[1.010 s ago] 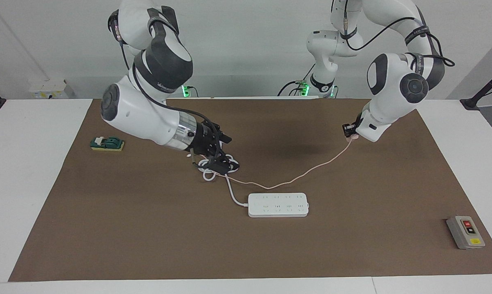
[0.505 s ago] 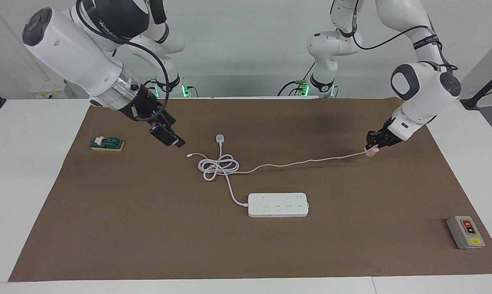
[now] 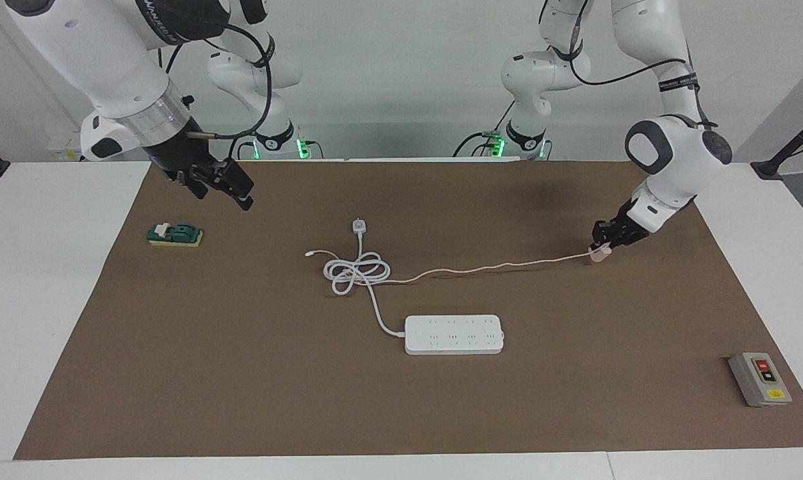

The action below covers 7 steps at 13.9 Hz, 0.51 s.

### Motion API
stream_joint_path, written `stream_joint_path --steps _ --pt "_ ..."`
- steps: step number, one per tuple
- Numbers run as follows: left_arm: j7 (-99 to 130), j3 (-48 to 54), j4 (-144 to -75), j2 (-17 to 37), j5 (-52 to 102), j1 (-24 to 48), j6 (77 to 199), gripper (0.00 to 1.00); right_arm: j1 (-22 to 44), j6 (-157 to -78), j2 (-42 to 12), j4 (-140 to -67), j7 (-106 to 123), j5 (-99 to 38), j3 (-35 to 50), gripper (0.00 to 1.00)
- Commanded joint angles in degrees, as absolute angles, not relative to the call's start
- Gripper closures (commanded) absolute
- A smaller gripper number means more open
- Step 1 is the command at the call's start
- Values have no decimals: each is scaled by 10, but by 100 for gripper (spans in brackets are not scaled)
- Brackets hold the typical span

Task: Unplug charger and place it aside
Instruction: 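Carry the charger aside with the left gripper while the right gripper withdraws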

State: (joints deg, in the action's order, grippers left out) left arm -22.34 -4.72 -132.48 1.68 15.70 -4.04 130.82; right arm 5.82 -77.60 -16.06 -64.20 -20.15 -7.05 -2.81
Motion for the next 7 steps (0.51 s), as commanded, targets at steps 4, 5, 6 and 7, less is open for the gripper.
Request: stream_joint_path --steps 4,5,6,7 --pt "-287 -47 -1347 -9 76 -137 1294 0 47 -796 -82 -744 8 16 -23 0" --pt "-292 -46 -1322 -6 62 -148 1261 0 42 -817 -59 -778 30 17 -22 0" --pt "-294 -47 -1298 -4 59 -149 1227 0 37 -839 -35 -820 45 17 -22 0" --pt "-294 -47 -1279 -4 59 -149 1200 0 33 -861 -8 -864 52 17 -22 0"
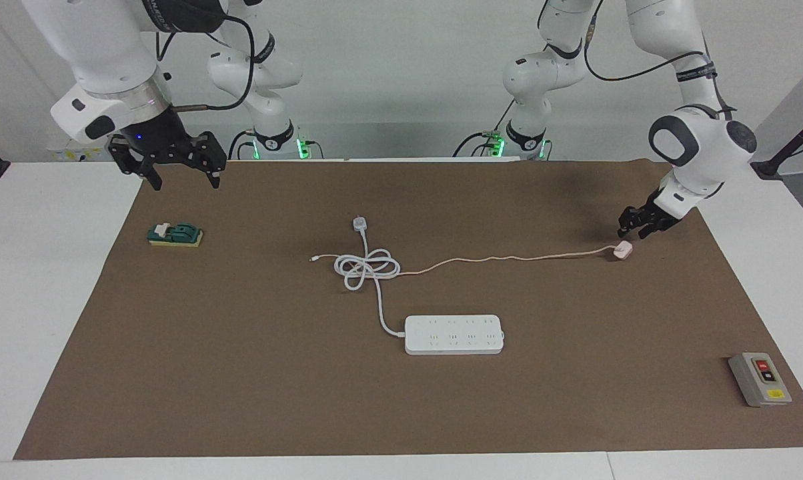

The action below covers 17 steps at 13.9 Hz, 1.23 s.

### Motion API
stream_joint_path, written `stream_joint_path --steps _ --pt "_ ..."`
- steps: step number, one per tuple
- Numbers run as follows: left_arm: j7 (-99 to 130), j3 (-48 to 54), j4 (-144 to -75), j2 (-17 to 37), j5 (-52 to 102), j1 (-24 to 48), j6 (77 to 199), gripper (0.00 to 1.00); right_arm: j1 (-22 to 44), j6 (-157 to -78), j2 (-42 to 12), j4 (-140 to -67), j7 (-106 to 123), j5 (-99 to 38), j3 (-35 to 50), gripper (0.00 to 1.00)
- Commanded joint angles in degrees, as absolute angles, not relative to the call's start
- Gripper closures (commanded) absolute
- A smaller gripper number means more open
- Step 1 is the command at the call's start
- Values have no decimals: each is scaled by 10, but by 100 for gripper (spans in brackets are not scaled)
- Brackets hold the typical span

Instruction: Unplug charger and place it aside

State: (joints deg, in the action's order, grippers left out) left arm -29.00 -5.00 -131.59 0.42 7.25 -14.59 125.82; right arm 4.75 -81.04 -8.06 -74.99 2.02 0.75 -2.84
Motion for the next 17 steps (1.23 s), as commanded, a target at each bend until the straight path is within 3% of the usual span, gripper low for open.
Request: stream_joint_path --steps 1,7,14,17 --pt "-294 -47 -1265 -4 59 -151 1183 0 33 -874 8 -893 52 17 -22 0" --pt "-208 -40 -1136 -11 58 -114 1044 0 2 -911 17 -919 89 5 -22 0" --pt "-12 -34 -1034 -57 18 -33 944 0 -4 -805 17 -893 57 0 -22 0" --pt "51 -27 -1030 -90 6 -16 912 0 -4 -801 11 -877 54 5 -22 0"
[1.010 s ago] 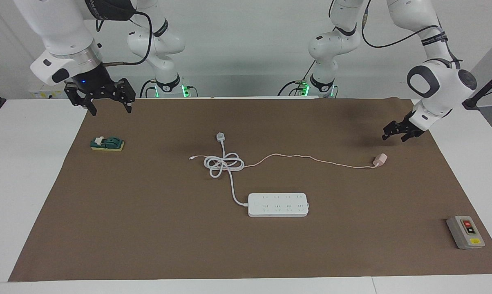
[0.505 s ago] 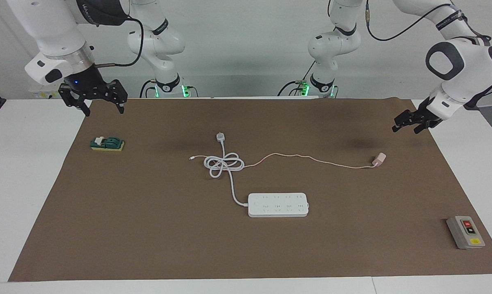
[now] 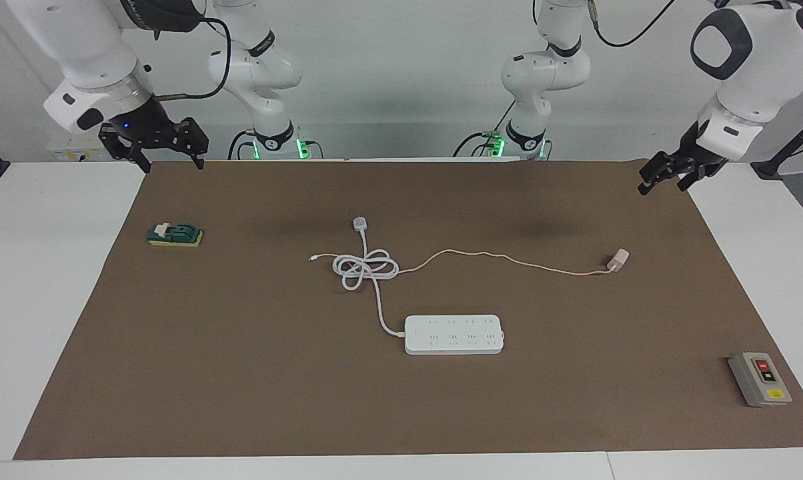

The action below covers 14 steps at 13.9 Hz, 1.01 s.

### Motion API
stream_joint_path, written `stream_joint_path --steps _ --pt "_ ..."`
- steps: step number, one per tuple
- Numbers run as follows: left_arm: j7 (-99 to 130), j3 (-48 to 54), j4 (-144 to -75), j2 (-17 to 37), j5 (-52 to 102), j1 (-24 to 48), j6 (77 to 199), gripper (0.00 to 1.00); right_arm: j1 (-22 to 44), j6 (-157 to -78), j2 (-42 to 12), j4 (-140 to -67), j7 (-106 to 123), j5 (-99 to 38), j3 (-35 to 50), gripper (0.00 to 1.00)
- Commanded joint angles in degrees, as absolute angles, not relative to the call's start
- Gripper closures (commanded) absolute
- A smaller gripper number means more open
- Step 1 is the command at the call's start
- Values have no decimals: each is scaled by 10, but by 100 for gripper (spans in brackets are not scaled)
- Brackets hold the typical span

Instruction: Unplug charger and place it aside

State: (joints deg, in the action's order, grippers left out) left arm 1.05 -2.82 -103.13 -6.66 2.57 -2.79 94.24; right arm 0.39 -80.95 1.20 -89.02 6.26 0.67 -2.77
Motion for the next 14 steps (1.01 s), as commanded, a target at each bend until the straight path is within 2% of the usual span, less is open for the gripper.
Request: stream_joint_path --steps 1,4,7,14 --pt "62 -25 -1031 -98 6 -16 888 0 0 -803 11 -873 54 10 -22 0" --pt "69 -23 -1015 -92 4 -15 873 0 3 -807 12 -870 42 13 -23 0" --pt "67 -12 -927 -46 9 -4 797 0 3 -817 12 -865 40 24 -21 0" --pt "68 11 -960 -54 13 27 861 0 3 -825 15 -870 3 19 -18 0"
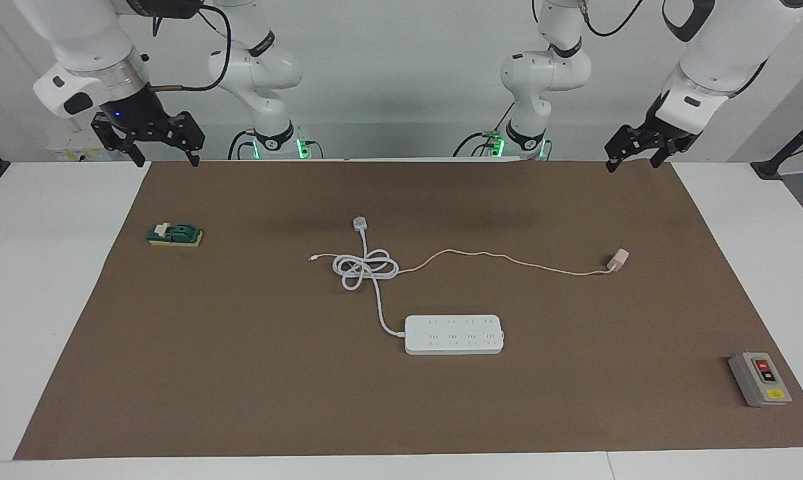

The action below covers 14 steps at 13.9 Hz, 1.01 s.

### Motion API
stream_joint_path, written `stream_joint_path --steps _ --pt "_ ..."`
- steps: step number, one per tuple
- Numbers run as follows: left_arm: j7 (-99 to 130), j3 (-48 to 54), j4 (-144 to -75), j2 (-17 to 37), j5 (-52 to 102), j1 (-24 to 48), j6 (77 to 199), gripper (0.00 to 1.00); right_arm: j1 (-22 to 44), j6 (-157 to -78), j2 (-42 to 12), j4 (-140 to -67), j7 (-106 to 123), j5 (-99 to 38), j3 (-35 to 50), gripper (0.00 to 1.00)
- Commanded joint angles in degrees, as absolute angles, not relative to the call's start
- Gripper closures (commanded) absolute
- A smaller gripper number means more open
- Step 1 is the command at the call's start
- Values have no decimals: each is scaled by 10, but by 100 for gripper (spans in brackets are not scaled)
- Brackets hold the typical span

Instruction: Unplug charger and place it aside

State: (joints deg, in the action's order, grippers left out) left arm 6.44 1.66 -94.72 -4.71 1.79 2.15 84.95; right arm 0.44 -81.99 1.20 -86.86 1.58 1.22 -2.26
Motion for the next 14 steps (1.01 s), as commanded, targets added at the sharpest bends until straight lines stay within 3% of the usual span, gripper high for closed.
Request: stream_joint_path --steps 1,14 --pt "67 11 -960 -54 13 27 861 0 3 -824 15 -870 3 18 -17 0" --pt "73 11 -976 -62 18 40 890 0 4 -824 17 -874 2 16 -15 0"
